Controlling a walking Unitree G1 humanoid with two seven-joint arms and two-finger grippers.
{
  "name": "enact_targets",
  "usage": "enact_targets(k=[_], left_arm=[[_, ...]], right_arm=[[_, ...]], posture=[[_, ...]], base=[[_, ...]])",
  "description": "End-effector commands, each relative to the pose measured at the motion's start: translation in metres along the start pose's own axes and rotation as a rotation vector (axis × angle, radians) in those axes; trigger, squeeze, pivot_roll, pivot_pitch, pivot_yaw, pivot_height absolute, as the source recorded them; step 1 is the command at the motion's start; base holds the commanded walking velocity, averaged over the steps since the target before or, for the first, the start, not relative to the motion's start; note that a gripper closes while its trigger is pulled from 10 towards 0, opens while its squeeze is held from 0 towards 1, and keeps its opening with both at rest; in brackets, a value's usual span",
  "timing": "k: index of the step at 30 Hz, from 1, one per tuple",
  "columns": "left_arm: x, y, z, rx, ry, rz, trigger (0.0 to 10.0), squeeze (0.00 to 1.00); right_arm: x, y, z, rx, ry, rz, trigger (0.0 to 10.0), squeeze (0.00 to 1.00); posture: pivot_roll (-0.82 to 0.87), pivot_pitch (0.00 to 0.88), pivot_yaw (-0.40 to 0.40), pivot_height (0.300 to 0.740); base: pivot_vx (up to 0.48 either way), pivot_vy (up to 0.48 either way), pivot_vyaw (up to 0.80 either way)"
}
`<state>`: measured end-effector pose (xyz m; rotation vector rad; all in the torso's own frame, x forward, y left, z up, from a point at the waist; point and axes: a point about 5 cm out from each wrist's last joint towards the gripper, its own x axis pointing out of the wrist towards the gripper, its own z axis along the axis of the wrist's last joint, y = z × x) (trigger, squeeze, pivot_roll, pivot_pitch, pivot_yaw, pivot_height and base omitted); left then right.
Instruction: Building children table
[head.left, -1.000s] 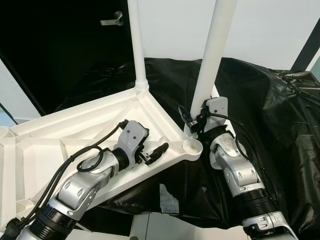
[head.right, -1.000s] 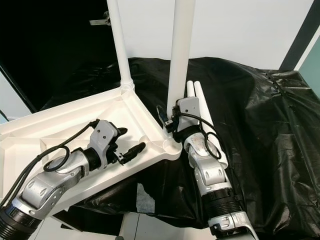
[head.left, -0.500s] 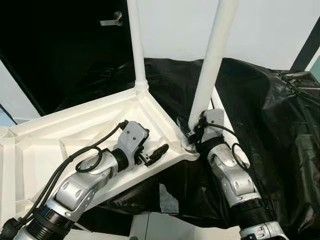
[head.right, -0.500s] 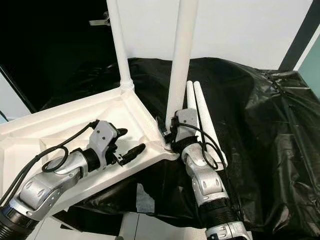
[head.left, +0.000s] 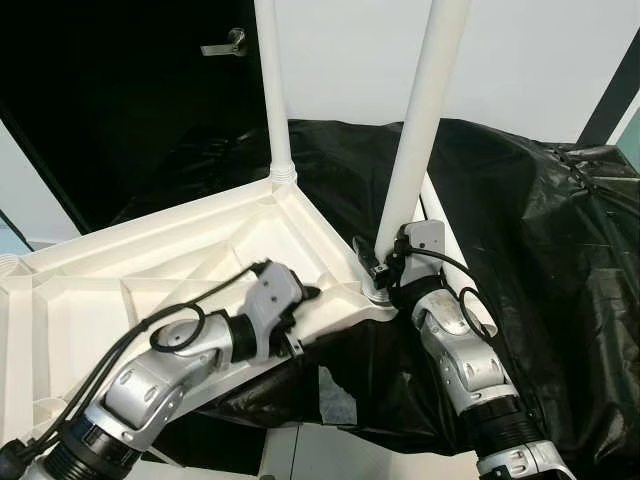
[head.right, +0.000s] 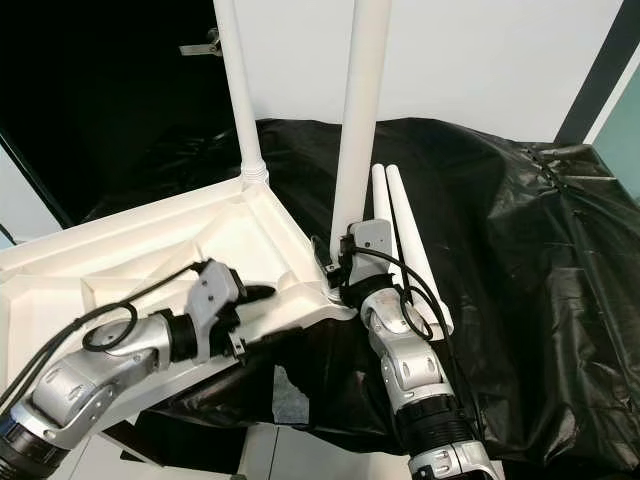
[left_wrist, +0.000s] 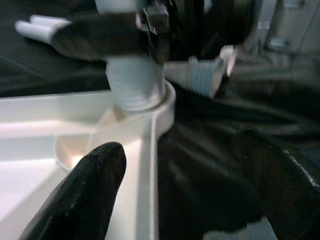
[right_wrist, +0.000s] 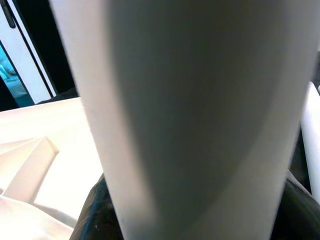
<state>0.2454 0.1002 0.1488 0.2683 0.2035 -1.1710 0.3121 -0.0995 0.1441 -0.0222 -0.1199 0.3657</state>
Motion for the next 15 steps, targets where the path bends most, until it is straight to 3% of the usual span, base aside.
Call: enact_targets(k=[1,15], left_arm=[[-0.001,-0.001,-0.009,0.012,0.059,-0.001,10.0,0.0],[0.001,0.01,-0.001,0.001,0.036,0.043,10.0,0.0]], right_arm=[[-0.006,-0.001,-0.017,0.023,0.08,-0.012,10.0,0.0],[-0.013,-0.018,-0.029,0.053,0.121,-0.104,10.0,0.0]], posture=[[0.09,0.0,0.009,0.74],[0.09,0.0,0.019,0.74]], base=[[0.0,0.0,0.0],[0.0,0.0,0.0]])
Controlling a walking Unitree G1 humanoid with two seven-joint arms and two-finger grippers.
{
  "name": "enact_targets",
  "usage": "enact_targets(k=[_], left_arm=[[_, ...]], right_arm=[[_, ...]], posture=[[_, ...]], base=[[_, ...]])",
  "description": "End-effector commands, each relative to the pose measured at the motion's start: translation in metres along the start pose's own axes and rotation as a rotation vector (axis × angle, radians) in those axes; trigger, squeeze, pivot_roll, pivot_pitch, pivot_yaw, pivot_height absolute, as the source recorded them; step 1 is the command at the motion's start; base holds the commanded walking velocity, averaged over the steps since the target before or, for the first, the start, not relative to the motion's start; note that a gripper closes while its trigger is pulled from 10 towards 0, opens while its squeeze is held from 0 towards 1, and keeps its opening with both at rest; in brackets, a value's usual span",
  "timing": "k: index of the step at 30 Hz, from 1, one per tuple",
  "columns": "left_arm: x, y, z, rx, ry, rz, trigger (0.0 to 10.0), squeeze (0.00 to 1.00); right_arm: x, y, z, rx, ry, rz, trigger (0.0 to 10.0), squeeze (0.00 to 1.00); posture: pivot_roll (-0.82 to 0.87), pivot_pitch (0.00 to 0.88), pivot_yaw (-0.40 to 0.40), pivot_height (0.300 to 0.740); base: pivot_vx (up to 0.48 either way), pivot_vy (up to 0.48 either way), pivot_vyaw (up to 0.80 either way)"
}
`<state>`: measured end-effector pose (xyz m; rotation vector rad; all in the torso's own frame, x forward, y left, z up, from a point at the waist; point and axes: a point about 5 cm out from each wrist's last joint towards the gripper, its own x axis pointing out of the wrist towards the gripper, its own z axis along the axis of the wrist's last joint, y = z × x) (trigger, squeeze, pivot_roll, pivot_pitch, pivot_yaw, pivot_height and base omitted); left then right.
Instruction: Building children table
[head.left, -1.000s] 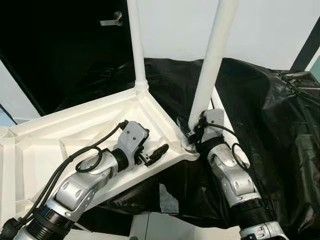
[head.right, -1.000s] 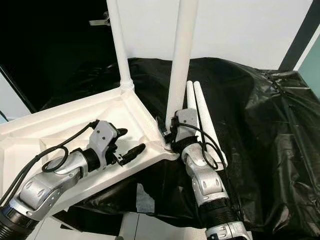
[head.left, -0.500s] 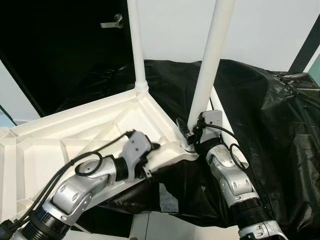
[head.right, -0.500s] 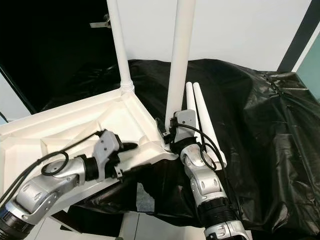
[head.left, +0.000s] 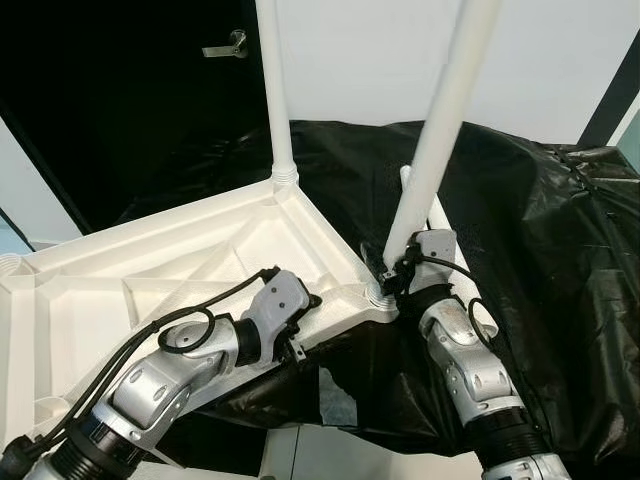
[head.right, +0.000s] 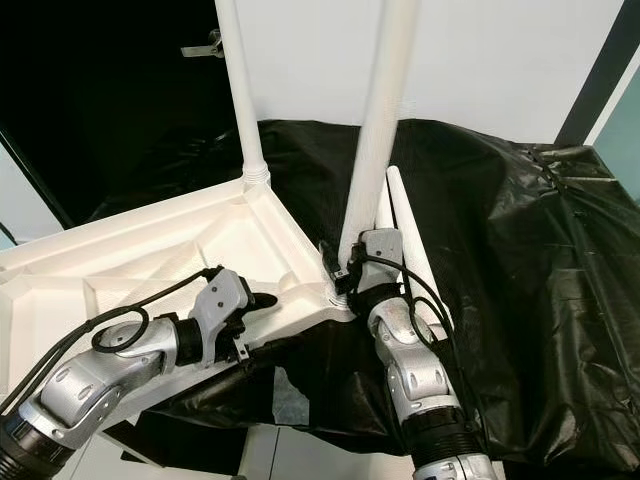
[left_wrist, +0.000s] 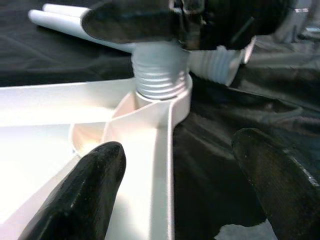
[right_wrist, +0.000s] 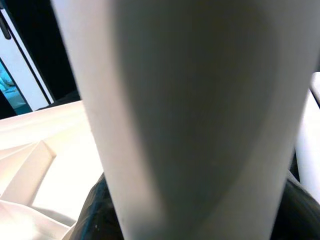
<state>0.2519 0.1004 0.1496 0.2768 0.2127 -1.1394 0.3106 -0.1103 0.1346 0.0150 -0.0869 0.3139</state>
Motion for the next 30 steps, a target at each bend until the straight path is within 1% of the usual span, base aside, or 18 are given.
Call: enact_targets(k=[1,2,3,5,6,8,9,10,13,16,20,24,25,27,28,30], left_arm=[[-0.001,0.004,-0.001,0.004,0.019,0.013,10.0,0.0],[-0.001,0.004,0.0,0.006,0.016,0.011,10.0,0.0],[-0.001,0.004,0.0,0.006,0.016,0.011,10.0,0.0],[-0.002,0.005,0.002,0.01,0.013,0.015,10.0,0.0],[-0.002,0.005,0.002,0.01,0.013,0.015,10.0,0.0],[-0.004,0.007,0.003,0.011,0.011,0.018,10.0,0.0],[-0.005,0.007,0.003,0.011,0.011,0.019,10.0,0.0],[-0.005,0.007,0.003,0.011,0.011,0.019,10.0,0.0],[-0.006,0.009,0.006,0.015,0.006,0.023,10.0,0.0],[-0.007,0.009,0.006,0.016,0.005,0.024,10.0,0.0],[-0.008,0.012,0.008,0.024,0.002,0.033,10.0,0.0],[-0.008,0.013,0.01,0.026,0.001,0.036,10.0,0.0],[-0.008,0.014,0.01,0.027,0.0,0.037,10.0,0.0],[-0.008,0.014,0.01,0.027,0.0,0.037,10.0,0.0],[-0.008,0.014,0.011,0.029,-0.001,0.036,10.0,0.0],[-0.009,0.014,0.012,0.03,-0.001,0.031,10.0,0.0]], right_arm=[[-0.005,-0.009,-0.019,-0.005,0.093,-0.036,10.0,0.0],[-0.005,-0.007,-0.02,-0.031,0.095,-0.019,10.0,0.0],[-0.005,-0.007,-0.02,-0.031,0.095,-0.019,10.0,0.0],[-0.007,-0.002,-0.024,-0.125,0.092,0.045,10.0,0.0],[-0.007,-0.002,-0.024,-0.125,0.092,0.045,10.0,0.0],[-0.012,0.004,-0.029,-0.206,0.1,0.109,10.0,0.0],[-0.013,0.006,-0.031,-0.224,0.103,0.127,10.0,0.0],[-0.013,0.006,-0.031,-0.224,0.103,0.127,10.0,0.0],[-0.019,0.012,-0.037,-0.259,0.109,0.187,10.0,0.0],[-0.02,0.013,-0.039,-0.265,0.112,0.197,10.0,0.0],[-0.027,0.013,-0.048,-0.328,0.121,0.252,10.0,0.0],[-0.031,0.013,-0.051,-0.356,0.113,0.284,10.0,0.0],[-0.032,0.013,-0.053,-0.384,0.111,0.304,10.0,0.0],[-0.032,0.013,-0.053,-0.384,0.111,0.304,10.0,0.0],[-0.034,0.015,-0.055,-0.425,0.113,0.329,10.0,0.0],[-0.037,0.016,-0.059,-0.466,0.115,0.36,10.0,0.0]], posture=[[0.09,0.0,0.02,0.74],[0.09,0.0,0.021,0.74],[0.09,0.0,0.021,0.74],[0.09,0.0,0.023,0.74],[0.09,0.0,0.023,0.74],[0.09,0.0,0.026,0.74],[0.09,0.0,0.026,0.74],[0.09,0.0,0.026,0.74],[0.1,0.0,0.027,0.74],[0.1,0.0,0.027,0.74],[0.09,0.0,0.03,0.74],[0.1,0.0,0.035,0.74],[0.1,0.0,0.037,0.74],[0.1,0.0,0.037,0.74],[0.09,0.0,0.04,0.74],[0.1,0.0,0.041,0.74]], base=[[0.0,0.0,0.0],[0.0,0.0,0.0],[0.0,0.0,0.0],[0.0,0.0,0.0],[0.0,0.0,0.0],[0.0,0.0,0.0],[0.0,0.0,0.0],[0.0,0.0,0.0],[0.0,0.0,0.0],[0.0,0.0,0.0],[0.0,0.0,0.0],[0.0,0.0,0.0],[0.0,0.0,0.0],[0.0,0.0,0.0],[0.0,0.0,0.0],[0.0,0.0,0.0]])
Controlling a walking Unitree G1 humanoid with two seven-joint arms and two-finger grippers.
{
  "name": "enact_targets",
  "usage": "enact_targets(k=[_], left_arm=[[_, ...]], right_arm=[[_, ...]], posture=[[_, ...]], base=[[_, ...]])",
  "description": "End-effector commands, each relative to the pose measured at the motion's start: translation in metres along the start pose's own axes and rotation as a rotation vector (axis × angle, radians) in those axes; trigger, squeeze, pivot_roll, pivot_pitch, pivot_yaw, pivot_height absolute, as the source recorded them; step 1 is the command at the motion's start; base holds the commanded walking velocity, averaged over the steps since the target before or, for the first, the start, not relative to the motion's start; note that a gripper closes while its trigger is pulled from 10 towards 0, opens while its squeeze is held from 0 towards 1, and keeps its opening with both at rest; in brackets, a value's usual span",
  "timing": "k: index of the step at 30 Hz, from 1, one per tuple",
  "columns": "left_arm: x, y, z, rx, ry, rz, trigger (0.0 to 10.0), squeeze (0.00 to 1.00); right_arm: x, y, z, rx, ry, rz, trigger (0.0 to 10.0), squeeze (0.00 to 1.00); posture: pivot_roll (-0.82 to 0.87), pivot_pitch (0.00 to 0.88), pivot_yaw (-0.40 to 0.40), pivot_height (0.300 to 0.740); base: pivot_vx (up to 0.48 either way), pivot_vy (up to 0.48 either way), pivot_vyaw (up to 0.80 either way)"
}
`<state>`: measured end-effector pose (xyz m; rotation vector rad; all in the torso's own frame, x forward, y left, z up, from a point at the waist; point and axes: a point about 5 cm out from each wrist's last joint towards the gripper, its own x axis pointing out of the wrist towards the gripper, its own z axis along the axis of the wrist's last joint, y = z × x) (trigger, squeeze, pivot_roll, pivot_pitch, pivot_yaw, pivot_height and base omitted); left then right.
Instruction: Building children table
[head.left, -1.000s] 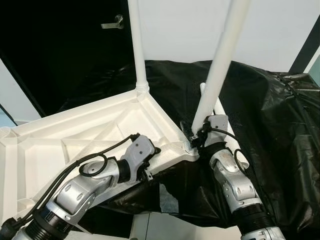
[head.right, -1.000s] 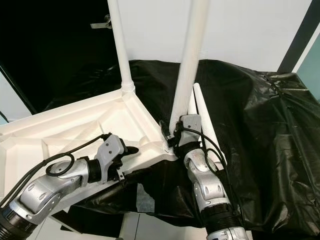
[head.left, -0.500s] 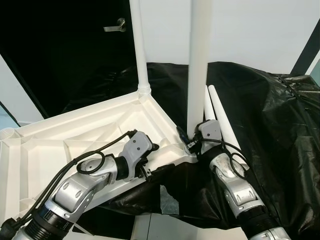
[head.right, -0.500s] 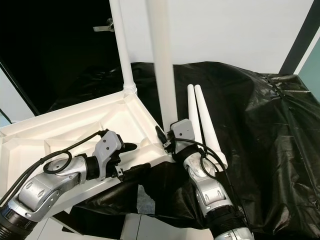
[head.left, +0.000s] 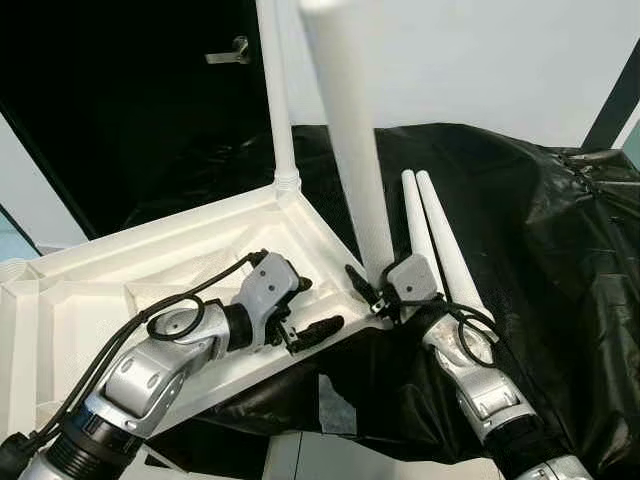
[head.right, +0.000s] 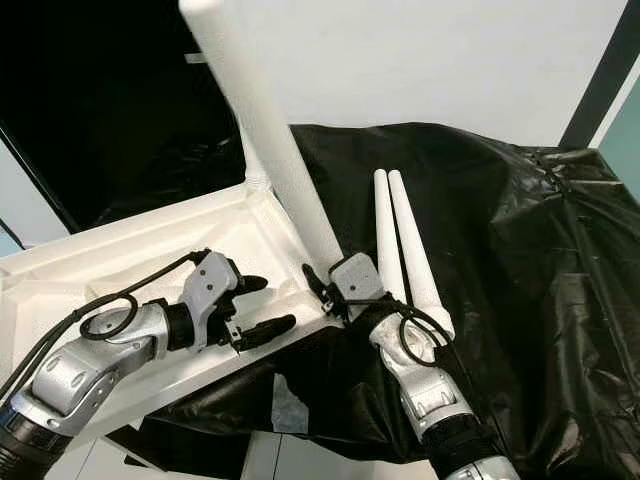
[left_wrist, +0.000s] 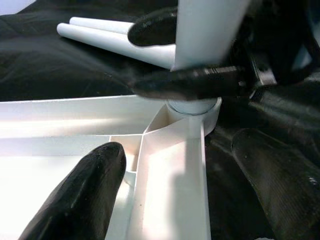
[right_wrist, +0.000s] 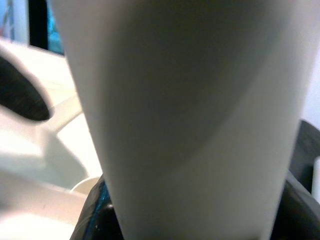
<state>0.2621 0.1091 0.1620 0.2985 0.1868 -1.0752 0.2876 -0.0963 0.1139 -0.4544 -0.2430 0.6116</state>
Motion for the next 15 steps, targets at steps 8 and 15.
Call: enact_targets(k=[8,15], left_arm=[[-0.005,0.002,0.004,0.017,0.004,-0.033,10.0,0.0],[-0.006,0.002,0.004,0.018,0.005,-0.031,10.0,0.0]], right_arm=[[-0.012,0.01,-0.03,0.409,0.157,-0.097,10.0,0.0],[-0.01,0.005,-0.029,0.481,0.141,-0.142,10.0,0.0]], posture=[[0.1,0.0,0.043,0.74],[0.1,0.0,0.043,0.74]], base=[[0.0,0.0,0.0],[0.0,0.0,0.0]])
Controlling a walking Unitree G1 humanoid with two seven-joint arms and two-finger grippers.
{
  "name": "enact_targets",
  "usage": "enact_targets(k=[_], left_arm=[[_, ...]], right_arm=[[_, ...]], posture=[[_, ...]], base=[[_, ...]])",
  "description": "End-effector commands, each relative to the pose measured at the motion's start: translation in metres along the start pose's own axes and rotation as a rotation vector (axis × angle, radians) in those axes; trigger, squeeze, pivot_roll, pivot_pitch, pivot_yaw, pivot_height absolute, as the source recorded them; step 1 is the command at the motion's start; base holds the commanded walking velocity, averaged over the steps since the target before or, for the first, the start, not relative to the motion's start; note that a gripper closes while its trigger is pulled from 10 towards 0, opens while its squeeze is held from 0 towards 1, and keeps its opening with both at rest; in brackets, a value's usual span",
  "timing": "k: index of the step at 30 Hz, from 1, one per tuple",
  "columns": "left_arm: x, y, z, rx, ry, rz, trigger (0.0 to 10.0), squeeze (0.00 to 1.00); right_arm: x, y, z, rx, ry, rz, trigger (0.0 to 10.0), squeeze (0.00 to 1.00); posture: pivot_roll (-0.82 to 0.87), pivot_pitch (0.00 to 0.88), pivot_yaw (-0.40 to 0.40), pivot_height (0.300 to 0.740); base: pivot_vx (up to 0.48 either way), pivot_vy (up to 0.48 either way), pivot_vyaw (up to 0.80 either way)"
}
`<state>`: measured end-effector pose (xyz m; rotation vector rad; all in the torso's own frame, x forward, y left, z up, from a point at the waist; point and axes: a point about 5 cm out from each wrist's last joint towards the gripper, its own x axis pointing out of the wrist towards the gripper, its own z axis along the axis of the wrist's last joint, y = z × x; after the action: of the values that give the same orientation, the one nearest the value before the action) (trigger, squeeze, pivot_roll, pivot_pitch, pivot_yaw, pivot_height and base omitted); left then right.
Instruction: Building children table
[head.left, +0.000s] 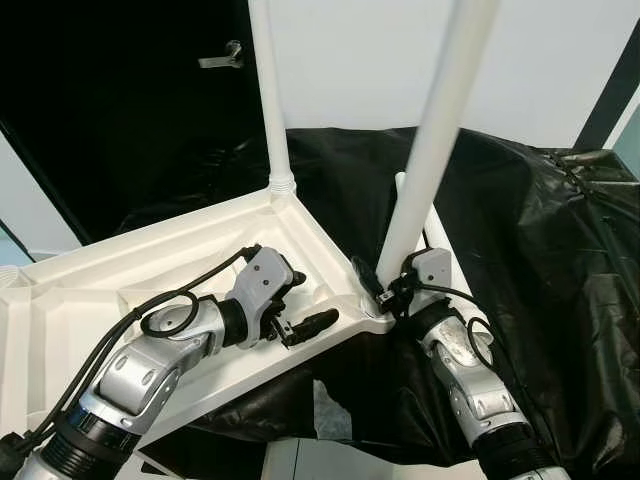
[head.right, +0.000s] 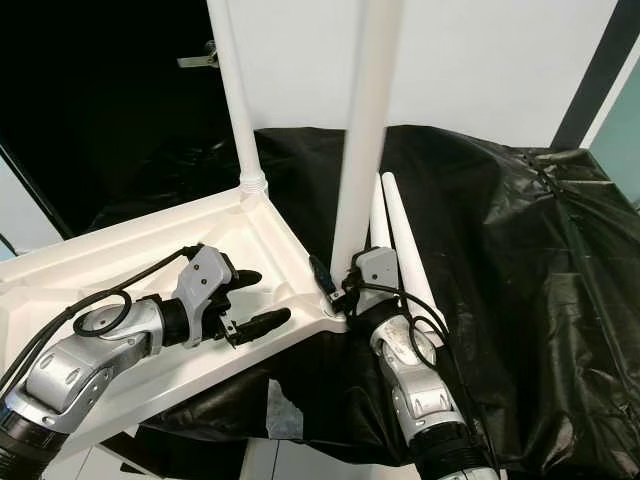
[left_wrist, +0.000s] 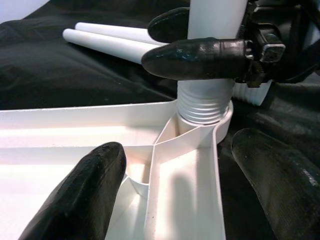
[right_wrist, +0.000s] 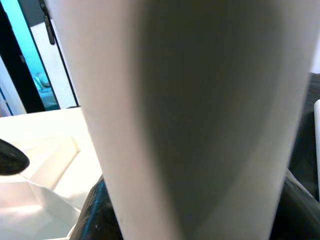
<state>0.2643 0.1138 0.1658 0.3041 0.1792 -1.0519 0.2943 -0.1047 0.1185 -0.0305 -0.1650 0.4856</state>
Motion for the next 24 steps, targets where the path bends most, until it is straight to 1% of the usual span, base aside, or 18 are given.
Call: enact_targets(k=[1,2,4,5,7,9,10,13,17,18,20,21,22,23,24], left_arm=[[-0.002,-0.002,0.002,0.013,0.006,-0.055,10.0,0.0],[-0.002,-0.002,0.002,0.013,0.006,-0.055,10.0,0.0],[-0.002,-0.002,0.003,0.015,0.005,-0.054,10.0,0.0],[-0.002,-0.002,0.003,0.015,0.005,-0.054,10.0,0.0],[-0.001,-0.001,0.003,0.015,0.004,-0.054,10.0,0.0],[-0.001,-0.001,0.003,0.015,0.004,-0.054,10.0,0.0],[-0.001,-0.001,0.003,0.016,0.004,-0.053,10.0,0.0],[-0.002,0.0,0.004,0.017,0.002,-0.048,10.0,0.0],[-0.002,0.0,0.004,0.017,0.001,-0.047,10.0,0.0],[-0.002,0.0,0.004,0.018,0.0,-0.046,10.0,0.0],[-0.002,0.0,0.005,0.018,-0.001,-0.046,10.0,0.0],[-0.002,0.0,0.005,0.018,-0.003,-0.046,10.0,0.0],[-0.002,0.0,0.005,0.018,-0.003,-0.046,10.0,0.0],[-0.001,0.0,0.005,0.017,-0.004,-0.045,10.0,0.0],[-0.001,0.0,0.006,0.017,-0.004,-0.045,10.0,0.0]], right_arm=[[-0.012,-0.001,-0.03,0.087,0.163,-0.026,10.0,0.0],[-0.012,-0.001,-0.03,0.087,0.163,-0.026,10.0,0.0],[-0.012,-0.006,-0.03,0.153,0.162,-0.063,10.0,0.0],[-0.012,-0.006,-0.03,0.153,0.162,-0.063,10.0,0.0],[-0.012,-0.009,-0.03,0.193,0.167,-0.085,10.0,0.0],[-0.012,-0.009,-0.03,0.193,0.167,-0.085,10.0,0.0],[-0.013,-0.01,-0.032,0.223,0.17,-0.097,10.0,0.0],[-0.016,-0.009,-0.036,0.27,0.188,-0.115,10.0,0.0],[-0.017,-0.009,-0.038,0.279,0.195,-0.128,10.0,0.0],[-0.017,-0.009,-0.039,0.319,0.198,-0.145,10.0,0.0],[-0.017,-0.009,-0.04,0.314,0.202,-0.149,10.0,0.0],[-0.018,-0.009,-0.042,0.256,0.217,-0.137,10.0,0.0],[-0.018,-0.009,-0.042,0.256,0.217,-0.137,10.0,0.0],[-0.019,-0.007,-0.043,0.176,0.23,-0.108,10.0,0.0],[-0.02,-0.006,-0.044,0.117,0.239,-0.084,10.0,0.0]], posture=[[0.1,0.0,0.041,0.74],[0.1,0.0,0.041,0.74],[0.1,0.0,0.038,0.74],[0.1,0.0,0.038,0.74],[0.1,0.0,0.039,0.74],[0.1,0.0,0.039,0.74],[0.1,0.0,0.039,0.74],[0.1,0.0,0.041,0.74],[0.1,0.0,0.042,0.74],[0.1,0.0,0.043,0.74],[0.1,0.0,0.042,0.74],[0.1,0.0,0.042,0.74],[0.1,0.0,0.042,0.74],[0.1,0.0,0.043,0.74],[0.1,0.0,0.043,0.74]], base=[[0.0,0.0,0.0],[0.0,0.0,0.0],[0.0,0.0,0.0],[0.0,0.0,0.0],[0.0,0.0,0.0],[0.0,0.0,0.0],[0.0,0.0,0.0],[0.0,0.0,0.0],[0.0,0.0,0.0],[0.0,0.0,0.0],[0.0,0.0,0.0],[0.0,0.0,0.0],[0.0,0.0,0.0],[0.0,0.0,0.0],[0.0,0.0,0.0]])
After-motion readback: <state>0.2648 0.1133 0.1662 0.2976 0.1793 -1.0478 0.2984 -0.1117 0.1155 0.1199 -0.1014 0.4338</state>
